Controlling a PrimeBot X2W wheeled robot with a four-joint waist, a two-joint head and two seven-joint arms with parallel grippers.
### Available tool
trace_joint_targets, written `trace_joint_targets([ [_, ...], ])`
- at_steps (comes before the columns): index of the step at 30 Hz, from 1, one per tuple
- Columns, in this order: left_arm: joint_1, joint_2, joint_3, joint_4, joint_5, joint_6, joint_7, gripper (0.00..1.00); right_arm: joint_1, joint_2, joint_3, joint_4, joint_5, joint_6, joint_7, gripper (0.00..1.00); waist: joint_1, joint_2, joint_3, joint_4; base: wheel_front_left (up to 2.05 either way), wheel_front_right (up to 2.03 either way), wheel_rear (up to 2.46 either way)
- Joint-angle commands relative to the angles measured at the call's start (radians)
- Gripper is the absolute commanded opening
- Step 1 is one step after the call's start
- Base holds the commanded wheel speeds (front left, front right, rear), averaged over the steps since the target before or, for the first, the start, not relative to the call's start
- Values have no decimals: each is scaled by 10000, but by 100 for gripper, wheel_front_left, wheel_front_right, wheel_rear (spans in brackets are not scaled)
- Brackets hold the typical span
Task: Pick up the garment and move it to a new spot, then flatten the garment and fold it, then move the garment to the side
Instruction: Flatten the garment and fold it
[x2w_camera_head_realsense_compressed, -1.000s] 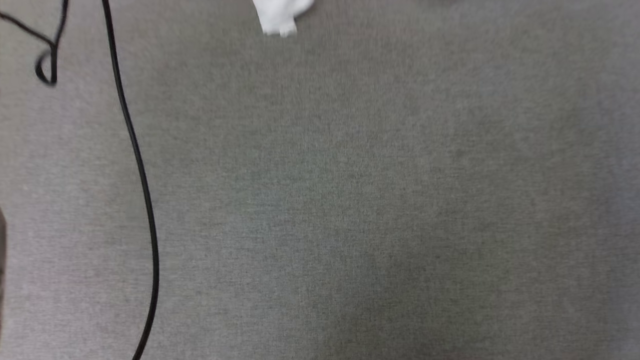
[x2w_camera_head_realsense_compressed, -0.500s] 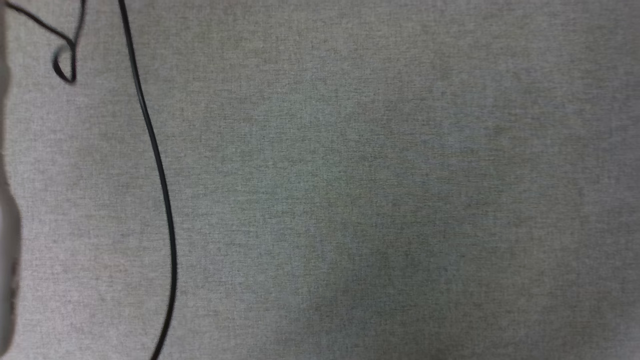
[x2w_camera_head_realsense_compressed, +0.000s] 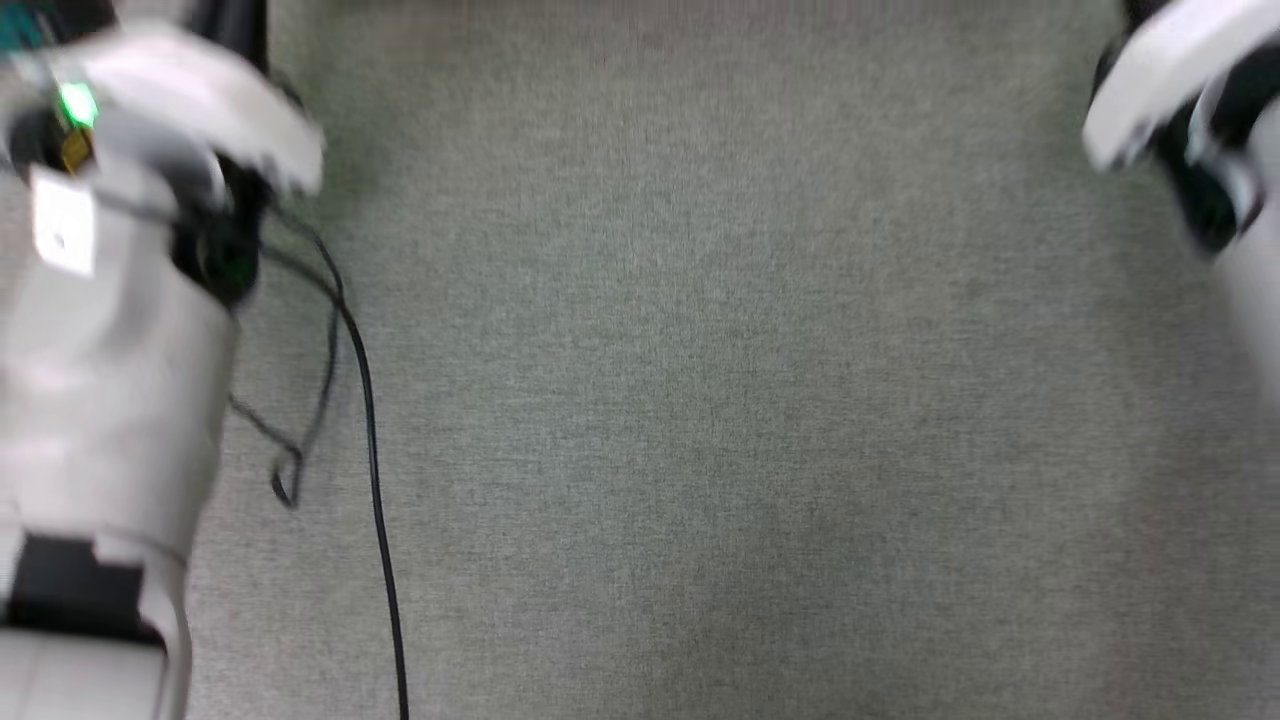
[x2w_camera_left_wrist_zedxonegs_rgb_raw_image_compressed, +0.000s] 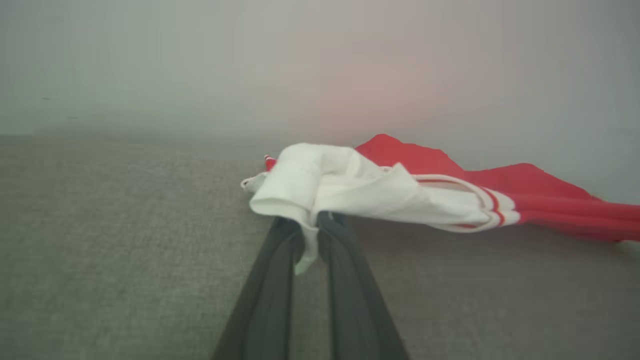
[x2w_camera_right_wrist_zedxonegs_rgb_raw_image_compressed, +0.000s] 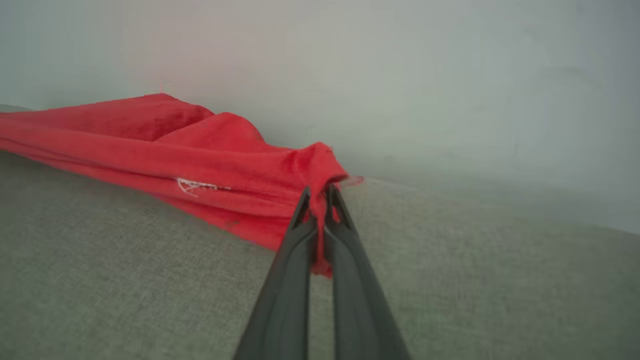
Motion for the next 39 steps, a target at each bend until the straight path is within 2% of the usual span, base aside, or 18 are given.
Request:
trace_joint_targets([
  [1, 626, 239, 119, -50, -91, 5, -136, 0, 600, -209, 83, -34, 181, -28, -117, 0, 0, 0, -628, 11, 0, 0, 0],
  [6, 2742, 357, 318, -856, -249, -8, -307, 0, 2486, -482, 375, -424, 819, -41, -325, 0, 0, 0, -1716, 136, 0, 0, 0],
  [11, 4934, 420, 681, -1972, -366, 409, -343, 0, 4159, -753, 429, -890, 1240, -73, -430, 0, 0, 0, -2781, 164, 0, 0, 0],
  [17, 7566, 543, 1011, -3718, -511, 1184, -331, 0, 6061, -919, 156, -1506, 1422, -77, -457, 0, 0, 0, -3804, 167, 0, 0, 0],
  [22, 9568, 751, 1197, -5492, -723, 2026, 70, 0, 7730, -886, -497, -2102, 1298, -90, -428, 0, 0, 0, -4442, 174, 0, 0, 0],
  [23, 9568, 751, 1197, -5492, -723, 2026, 70, 0, 7730, -886, -497, -2102, 1298, -90, -428, 0, 0, 0, -4442, 174, 0, 0, 0],
  [24, 9968, 828, 1232, -5868, -760, 2213, 213, 0, 8079, -878, -671, -2239, 1257, -90, -413, 0, 0, 0, -4569, 175, 0, 0, 0],
  [25, 10750, 1036, 1251, -6637, -753, 2578, 520, 0, 8704, -887, -1052, -2535, 1078, -95, -301, 0, 0, 0, -4770, 165, 0, 0, 0],
  [26, 10750, 1036, 1251, -6637, -753, 2578, 520, 0, 8704, -887, -1052, -2535, 1078, -95, -301, 0, 0, 0, -4770, 165, 0, 0, 0],
  [32, 12762, 1421, 1327, -8766, -926, 3634, 1415, 0, 10933, -682, -2643, -3776, 242, -105, 265, 0, 0, 0, -5336, 297, 0, 0, 0],
  [35, 13598, 1632, 1411, -9733, -975, 4089, 1826, 0, 12175, -395, -3643, -4913, -276, -112, 863, 0, 0, 0, -5486, 322, 0, 0, 0],
  [39, 14302, 1973, 1405, -10878, -941, 4533, 2387, 0, 13643, 183, -4917, -6969, -1077, -112, 2176, 0, 0, 0, -5496, 320, 0, 0, 0],
])
